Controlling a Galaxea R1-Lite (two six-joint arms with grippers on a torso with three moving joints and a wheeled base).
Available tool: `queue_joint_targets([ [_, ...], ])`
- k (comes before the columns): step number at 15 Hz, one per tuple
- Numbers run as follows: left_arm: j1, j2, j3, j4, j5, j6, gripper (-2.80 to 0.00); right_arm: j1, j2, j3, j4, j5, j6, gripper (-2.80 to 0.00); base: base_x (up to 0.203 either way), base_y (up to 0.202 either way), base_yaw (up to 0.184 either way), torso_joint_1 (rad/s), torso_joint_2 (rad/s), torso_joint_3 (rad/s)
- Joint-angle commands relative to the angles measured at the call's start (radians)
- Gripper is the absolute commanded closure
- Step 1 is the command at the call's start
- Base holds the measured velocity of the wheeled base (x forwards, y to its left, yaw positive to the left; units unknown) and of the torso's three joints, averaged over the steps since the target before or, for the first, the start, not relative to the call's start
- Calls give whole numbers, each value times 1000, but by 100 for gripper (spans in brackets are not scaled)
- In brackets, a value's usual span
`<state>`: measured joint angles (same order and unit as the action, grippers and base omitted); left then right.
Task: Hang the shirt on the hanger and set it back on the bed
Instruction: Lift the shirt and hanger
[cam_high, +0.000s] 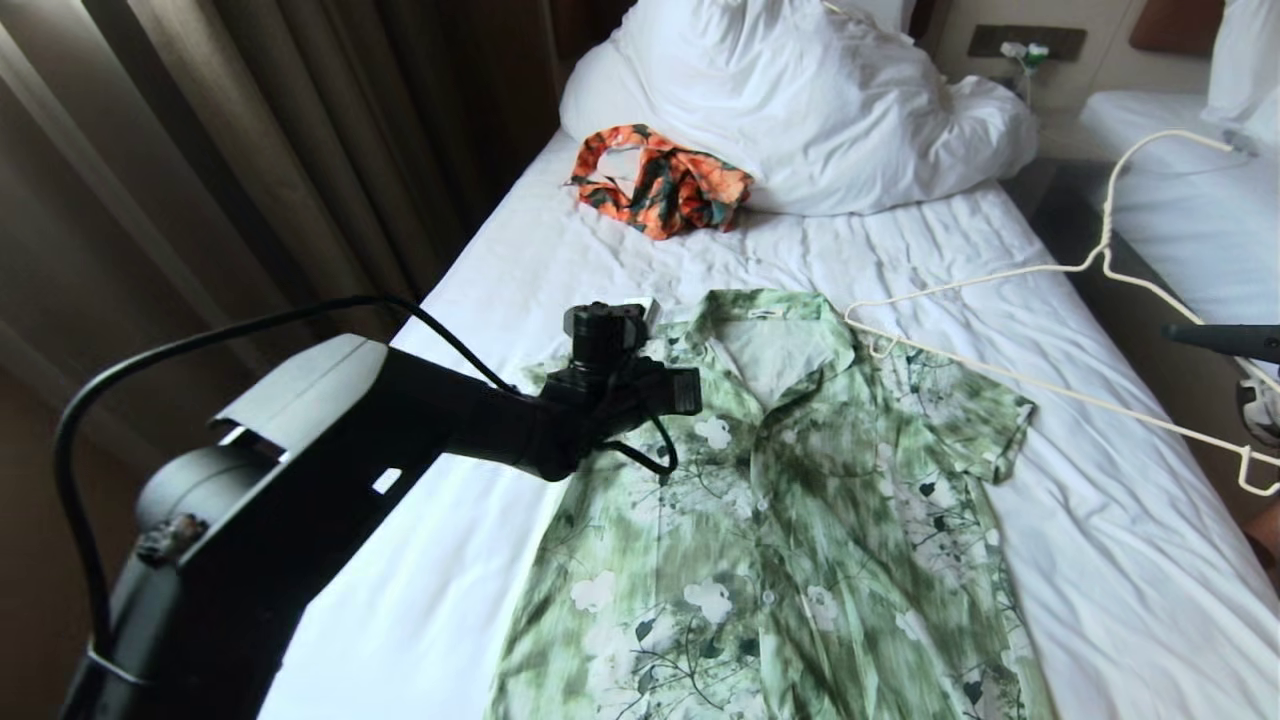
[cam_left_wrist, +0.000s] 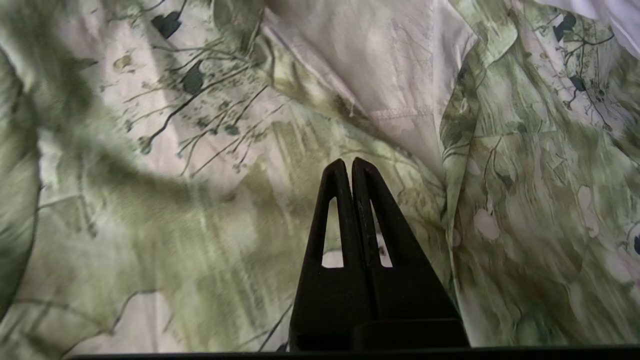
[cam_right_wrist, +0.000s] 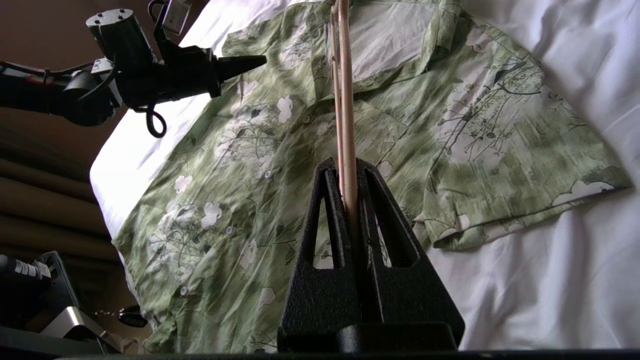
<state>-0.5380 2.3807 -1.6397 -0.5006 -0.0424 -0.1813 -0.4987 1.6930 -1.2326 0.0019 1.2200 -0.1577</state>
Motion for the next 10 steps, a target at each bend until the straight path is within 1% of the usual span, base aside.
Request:
queue_joint_targets([
  [1, -27, 77, -77, -4, 37, 0, 0, -3, 5, -1, 0, 7, -2, 0, 0, 0, 0, 0, 0, 0],
  [4, -53, 164, -230, 17, 112, 1, 0, -4, -9, 5, 0, 7, -2, 0, 0, 0, 0, 0, 0, 0],
  [5, -60, 203, -290, 38, 142, 4, -280, -7, -13, 11, 0, 7, -2, 0, 0, 0, 0, 0, 0, 0],
  [6, -68, 232, -316, 57, 166, 11, -280, -9, -19, 16, 0, 7, -2, 0, 0, 0, 0, 0, 0, 0],
  [7, -73, 247, -316, 59, 171, 25, -280, -12, -24, 20, 0, 7, -2, 0, 0, 0, 0, 0, 0, 0],
  [8, -74, 261, -316, 50, 171, 50, -280, -12, -26, 22, 0, 7, -2, 0, 0, 0, 0, 0, 0, 0],
  [10, -74, 279, -317, 7, 173, 60, -280, -14, -30, 23, 0, 7, -2, 0, 0, 0, 0, 0, 0, 0],
])
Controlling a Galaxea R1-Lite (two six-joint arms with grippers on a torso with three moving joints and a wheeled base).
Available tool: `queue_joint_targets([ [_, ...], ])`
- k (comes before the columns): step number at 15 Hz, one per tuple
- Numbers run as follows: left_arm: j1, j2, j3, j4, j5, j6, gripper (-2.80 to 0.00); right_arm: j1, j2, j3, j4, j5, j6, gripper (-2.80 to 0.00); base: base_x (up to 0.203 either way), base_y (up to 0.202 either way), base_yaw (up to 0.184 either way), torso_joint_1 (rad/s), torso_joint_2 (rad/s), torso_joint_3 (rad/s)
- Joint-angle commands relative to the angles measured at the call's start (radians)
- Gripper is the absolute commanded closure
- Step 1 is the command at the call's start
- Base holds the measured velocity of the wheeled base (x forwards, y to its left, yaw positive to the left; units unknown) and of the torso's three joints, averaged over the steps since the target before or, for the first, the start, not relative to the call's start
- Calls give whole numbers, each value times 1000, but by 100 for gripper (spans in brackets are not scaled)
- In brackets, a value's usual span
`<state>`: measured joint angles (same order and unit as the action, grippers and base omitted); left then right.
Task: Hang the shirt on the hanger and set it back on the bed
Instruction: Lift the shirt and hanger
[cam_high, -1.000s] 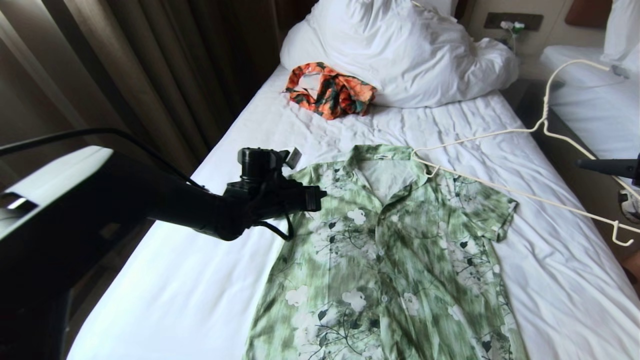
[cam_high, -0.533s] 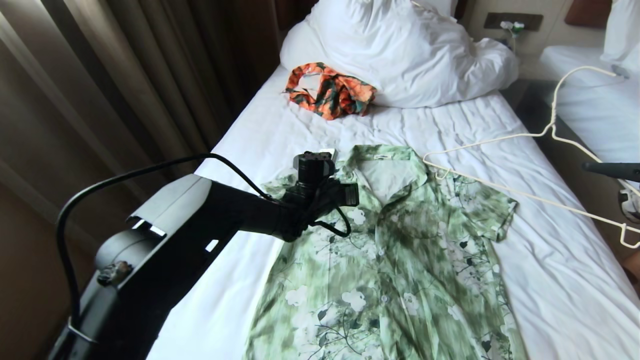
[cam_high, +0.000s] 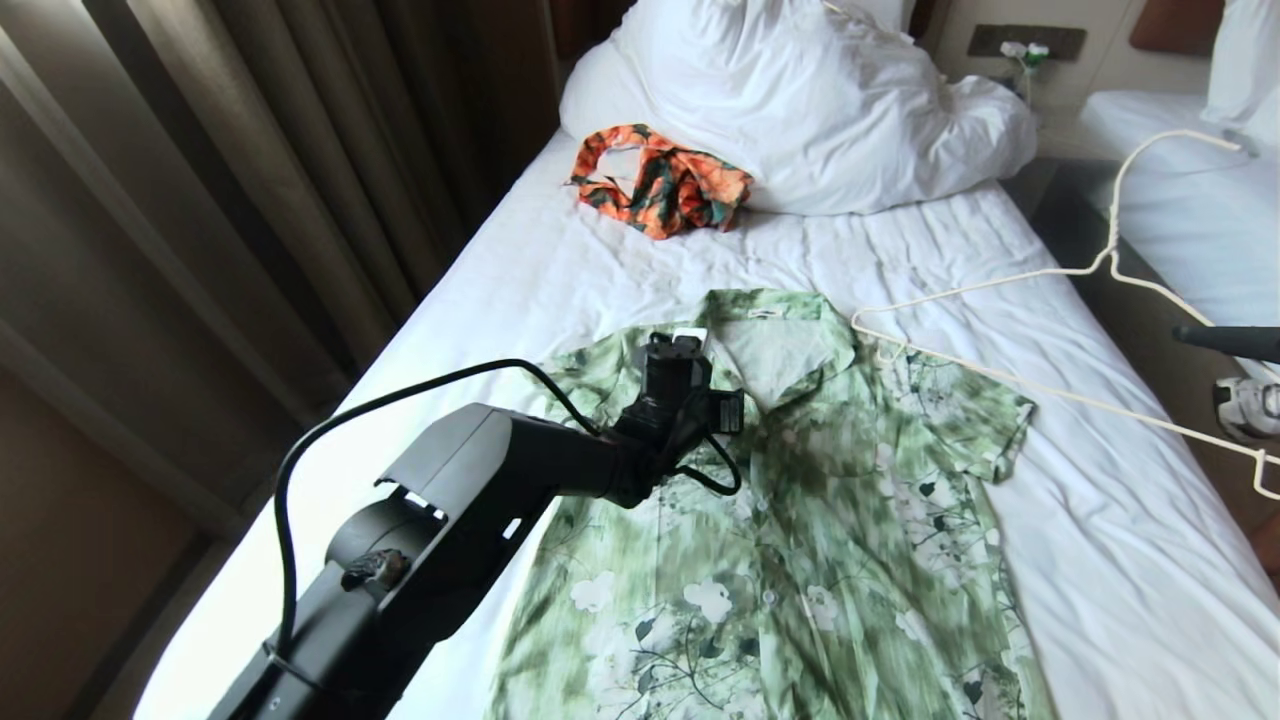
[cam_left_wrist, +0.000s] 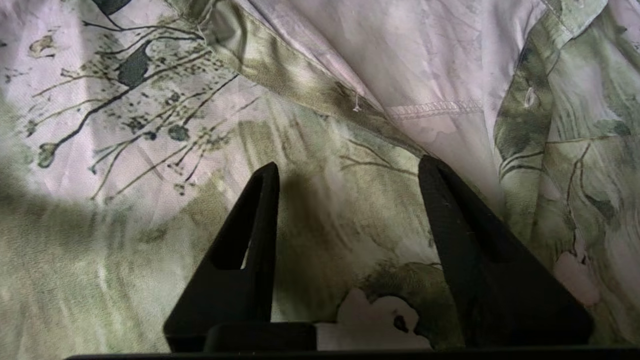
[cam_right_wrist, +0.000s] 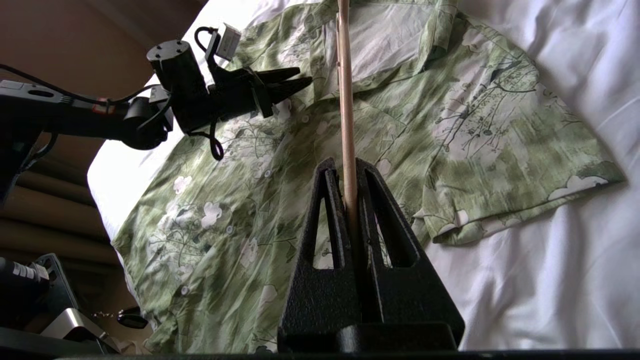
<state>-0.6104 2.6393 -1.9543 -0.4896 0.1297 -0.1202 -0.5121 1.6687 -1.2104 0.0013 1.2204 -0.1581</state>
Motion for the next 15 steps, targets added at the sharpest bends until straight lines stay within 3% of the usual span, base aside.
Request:
queue_joint_targets([
  [1, -3, 21, -3, -19, 1, -1, -280, 0, -7, 3, 0, 7, -1, 0, 0, 0, 0, 0, 0, 0],
  [6, -23, 22, -3, -58, 4, -7, -280, 1, -4, 11, -1, 7, -6, 0, 0, 0, 0, 0, 0, 0],
  [10, -49, 10, -1, -110, 88, -7, -280, 1, 3, 11, -1, 7, -8, 0, 0, 0, 0, 0, 0, 0],
  [15, -63, 56, -3, -109, 77, 2, -280, 1, 9, 18, -1, 7, -11, 0, 0, 0, 0, 0, 0, 0],
])
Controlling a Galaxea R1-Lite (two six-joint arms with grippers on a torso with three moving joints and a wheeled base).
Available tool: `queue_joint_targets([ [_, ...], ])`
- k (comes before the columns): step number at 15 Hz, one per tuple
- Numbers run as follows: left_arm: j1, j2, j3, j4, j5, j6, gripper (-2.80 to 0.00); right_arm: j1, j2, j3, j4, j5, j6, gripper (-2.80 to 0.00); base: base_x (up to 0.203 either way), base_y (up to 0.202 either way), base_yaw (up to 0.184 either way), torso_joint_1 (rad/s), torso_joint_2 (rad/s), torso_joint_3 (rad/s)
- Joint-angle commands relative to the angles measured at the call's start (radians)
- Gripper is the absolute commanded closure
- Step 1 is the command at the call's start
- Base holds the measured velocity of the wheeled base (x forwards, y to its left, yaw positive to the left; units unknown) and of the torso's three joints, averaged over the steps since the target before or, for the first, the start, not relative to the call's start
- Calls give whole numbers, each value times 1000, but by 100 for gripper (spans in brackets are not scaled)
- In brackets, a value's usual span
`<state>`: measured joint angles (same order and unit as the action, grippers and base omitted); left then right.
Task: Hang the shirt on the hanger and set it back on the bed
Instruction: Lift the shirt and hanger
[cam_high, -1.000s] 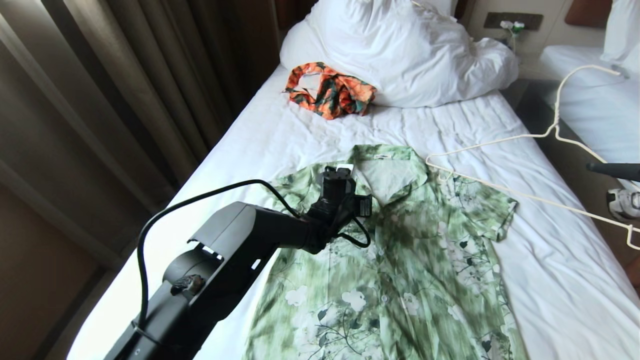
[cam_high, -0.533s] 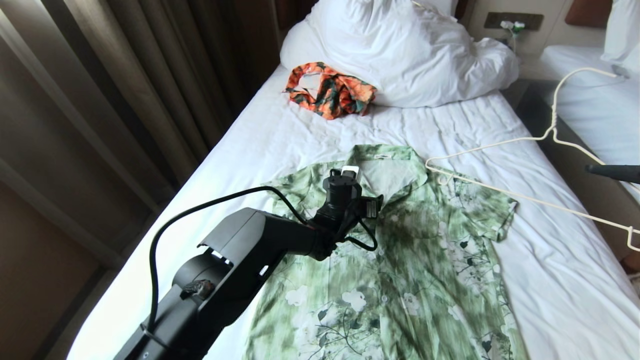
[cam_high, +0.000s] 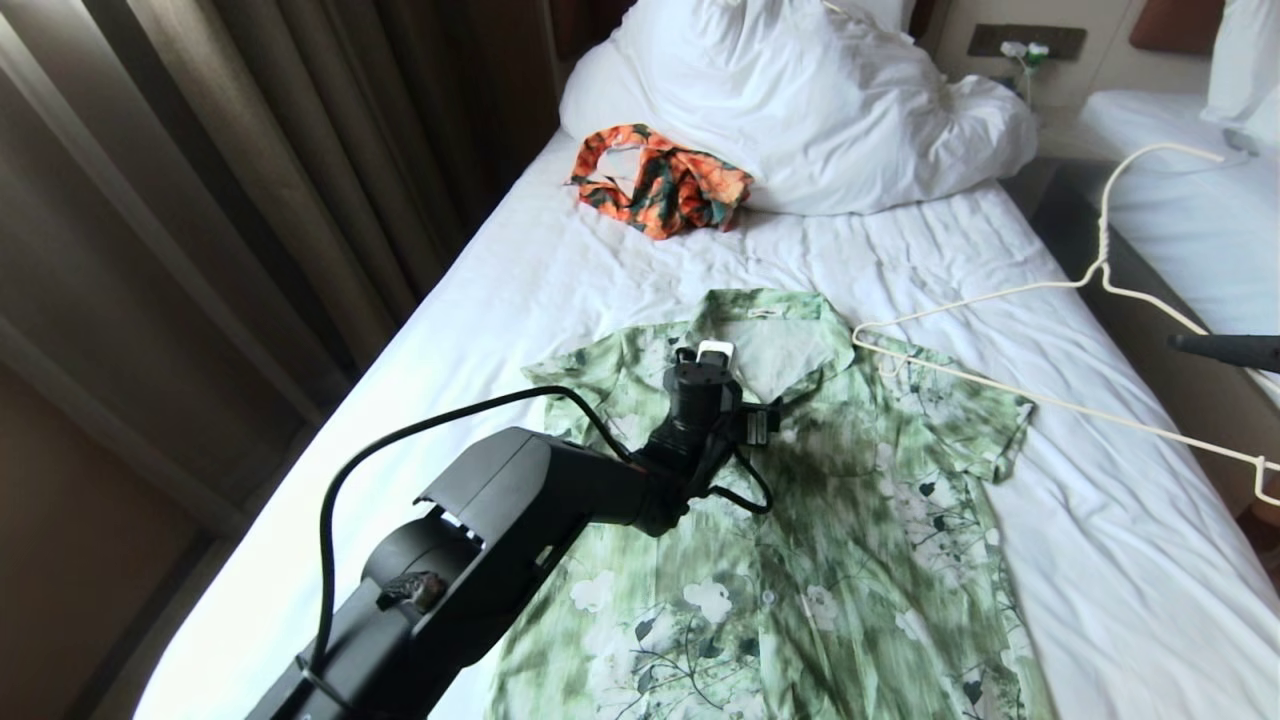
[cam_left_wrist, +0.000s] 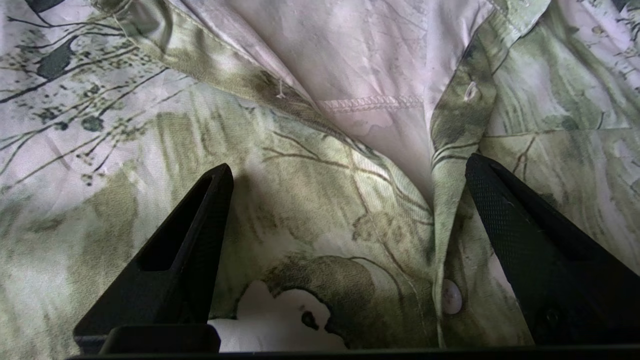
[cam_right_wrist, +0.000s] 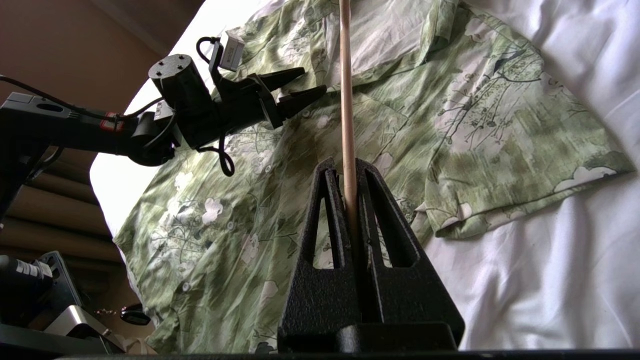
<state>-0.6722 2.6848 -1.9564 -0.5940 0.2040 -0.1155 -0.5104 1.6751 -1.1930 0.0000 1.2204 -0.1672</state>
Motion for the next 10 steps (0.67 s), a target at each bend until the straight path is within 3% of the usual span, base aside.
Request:
queue_joint_targets([
  [1, -3, 12, -2, -4, -2, 5, -280, 0, 3, 1, 0, 7, -2, 0, 0, 0, 0, 0, 0, 0],
  [5, 2, 21, -10, -6, -17, 28, -280, 0, 2, 4, -2, 7, -5, 0, 0, 0, 0, 0, 0, 0],
  [6, 3, 21, -9, -7, -17, 28, 0, 0, 3, 4, -1, 7, -8, 0, 0, 0, 0, 0, 0, 0],
  [10, 13, 20, -10, -8, -29, 28, 0, -2, 3, 3, -2, 7, -8, 0, 0, 0, 0, 0, 0, 0],
])
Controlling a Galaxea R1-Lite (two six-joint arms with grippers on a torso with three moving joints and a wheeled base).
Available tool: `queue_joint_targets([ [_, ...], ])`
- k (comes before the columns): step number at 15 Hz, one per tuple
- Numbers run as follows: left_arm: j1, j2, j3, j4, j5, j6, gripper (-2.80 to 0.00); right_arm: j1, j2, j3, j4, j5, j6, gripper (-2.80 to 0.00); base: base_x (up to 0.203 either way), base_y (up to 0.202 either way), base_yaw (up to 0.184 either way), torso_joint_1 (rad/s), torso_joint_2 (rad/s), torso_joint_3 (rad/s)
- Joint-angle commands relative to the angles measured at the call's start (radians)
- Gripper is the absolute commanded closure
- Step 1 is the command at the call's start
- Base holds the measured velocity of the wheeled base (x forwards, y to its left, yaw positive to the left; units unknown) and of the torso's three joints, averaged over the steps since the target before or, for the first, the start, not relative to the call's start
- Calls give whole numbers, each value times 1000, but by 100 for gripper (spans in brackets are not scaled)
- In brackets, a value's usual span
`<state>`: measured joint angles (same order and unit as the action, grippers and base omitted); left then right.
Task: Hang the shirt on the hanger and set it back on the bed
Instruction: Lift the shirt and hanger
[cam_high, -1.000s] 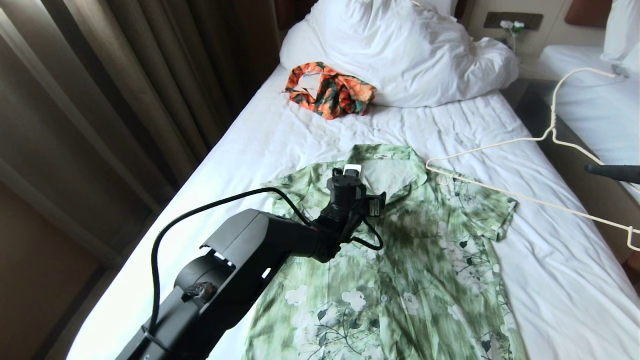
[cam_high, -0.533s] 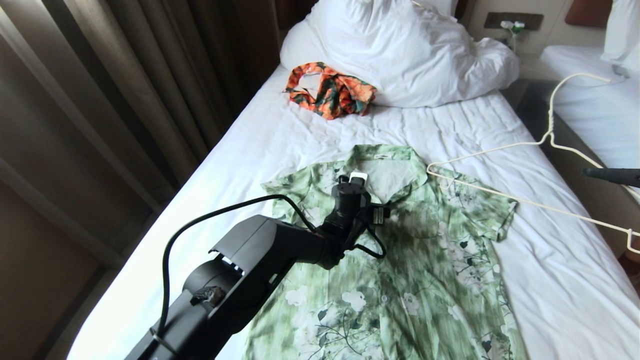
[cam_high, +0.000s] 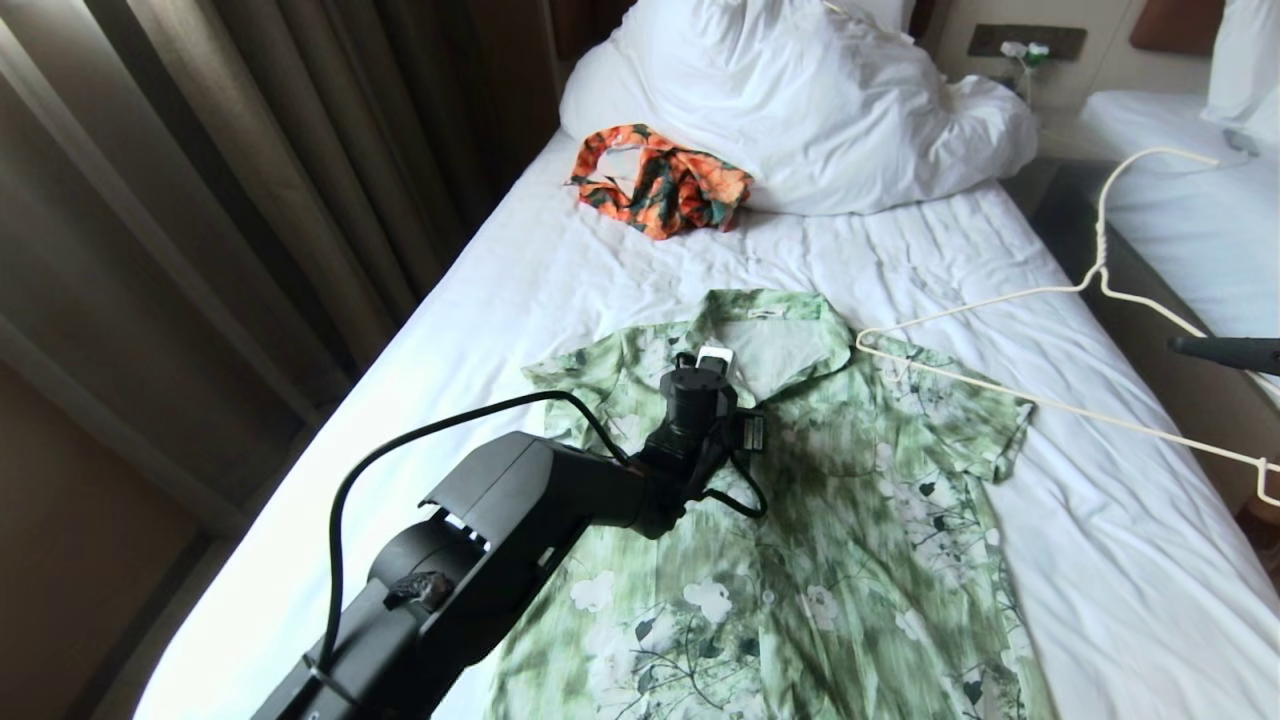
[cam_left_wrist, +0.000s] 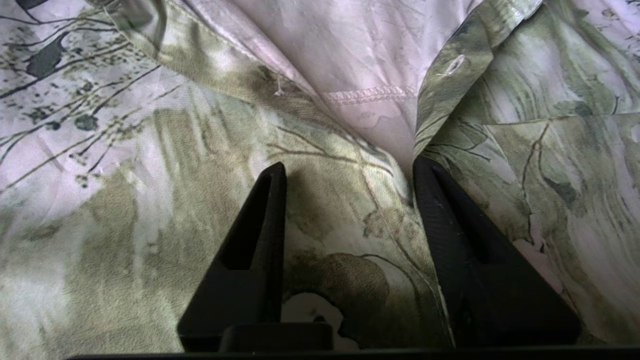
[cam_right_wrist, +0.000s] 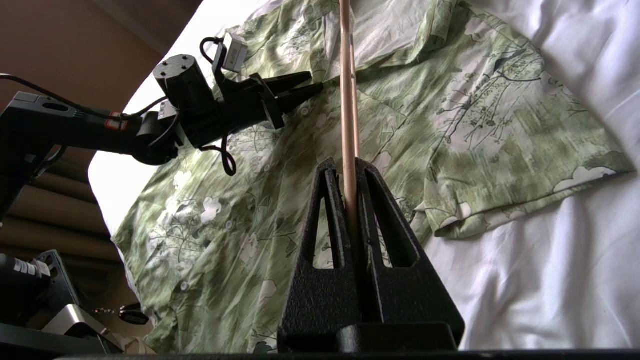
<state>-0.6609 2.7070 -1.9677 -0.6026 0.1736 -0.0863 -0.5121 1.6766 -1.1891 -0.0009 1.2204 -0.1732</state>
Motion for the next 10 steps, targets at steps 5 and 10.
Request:
queue_joint_targets([
  [5, -12, 8, 2, -30, 10, -1, 0, -10, 2, -1, -1, 7, -2, 0, 0, 0, 0, 0, 0, 0],
  [10, -34, 10, 3, -46, 32, -1, 0, -14, 2, -1, -1, 7, -2, 0, 0, 0, 0, 0, 0, 0],
])
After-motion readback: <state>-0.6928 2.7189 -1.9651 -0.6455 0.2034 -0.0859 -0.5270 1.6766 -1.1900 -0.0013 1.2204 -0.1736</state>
